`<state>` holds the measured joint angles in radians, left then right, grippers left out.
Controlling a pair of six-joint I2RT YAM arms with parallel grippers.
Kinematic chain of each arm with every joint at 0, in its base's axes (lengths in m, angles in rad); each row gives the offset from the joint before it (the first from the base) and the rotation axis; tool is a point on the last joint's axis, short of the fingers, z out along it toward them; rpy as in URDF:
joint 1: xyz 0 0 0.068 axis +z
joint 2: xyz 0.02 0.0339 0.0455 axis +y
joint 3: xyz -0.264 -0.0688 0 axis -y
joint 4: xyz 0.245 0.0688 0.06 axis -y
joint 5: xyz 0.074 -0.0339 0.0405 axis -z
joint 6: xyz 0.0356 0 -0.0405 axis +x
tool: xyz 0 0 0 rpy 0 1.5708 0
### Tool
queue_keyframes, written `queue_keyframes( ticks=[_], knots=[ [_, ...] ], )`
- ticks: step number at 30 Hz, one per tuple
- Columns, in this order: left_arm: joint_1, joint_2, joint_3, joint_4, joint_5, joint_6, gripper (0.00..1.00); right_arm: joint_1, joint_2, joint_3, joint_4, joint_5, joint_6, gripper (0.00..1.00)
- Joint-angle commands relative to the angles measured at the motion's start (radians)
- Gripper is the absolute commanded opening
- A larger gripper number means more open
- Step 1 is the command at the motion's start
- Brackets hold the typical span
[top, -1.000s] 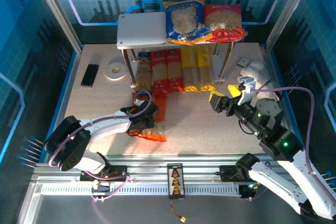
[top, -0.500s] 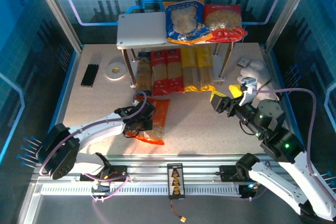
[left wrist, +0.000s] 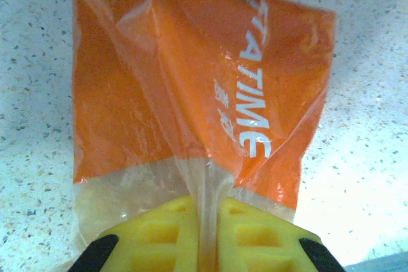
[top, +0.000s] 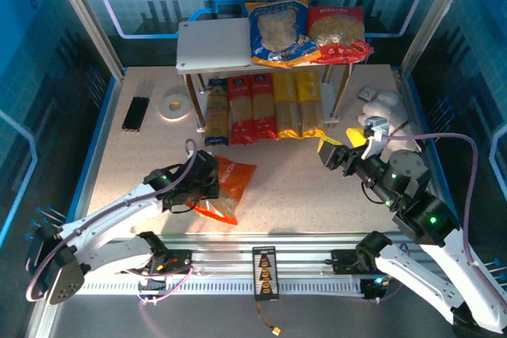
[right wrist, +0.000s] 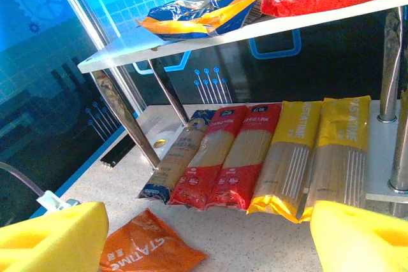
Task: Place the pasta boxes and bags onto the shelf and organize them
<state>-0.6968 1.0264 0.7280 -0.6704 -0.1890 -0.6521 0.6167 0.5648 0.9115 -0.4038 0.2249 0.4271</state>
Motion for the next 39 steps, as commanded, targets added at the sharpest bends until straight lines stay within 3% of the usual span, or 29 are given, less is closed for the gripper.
queue_keyframes(
  ticks=[1, 21, 39],
  knots=[
    [-0.005, -0.069, 0.078, -0.034, 0.017, 0.017, 0.0, 0.01, 0.002, 0.007, 0.005, 0.011, 0.016, 0.84],
    [-0.005, -0.221, 0.258, -0.129, 0.041, 0.062, 0.0, 0.011, 0.02, 0.009, 0.01, 0.01, 0.03, 0.84],
    [-0.005, -0.279, 0.562, -0.167, 0.007, 0.189, 0.0, 0.012, 0.058, 0.028, 0.016, 0.001, 0.034, 0.84]
  ],
)
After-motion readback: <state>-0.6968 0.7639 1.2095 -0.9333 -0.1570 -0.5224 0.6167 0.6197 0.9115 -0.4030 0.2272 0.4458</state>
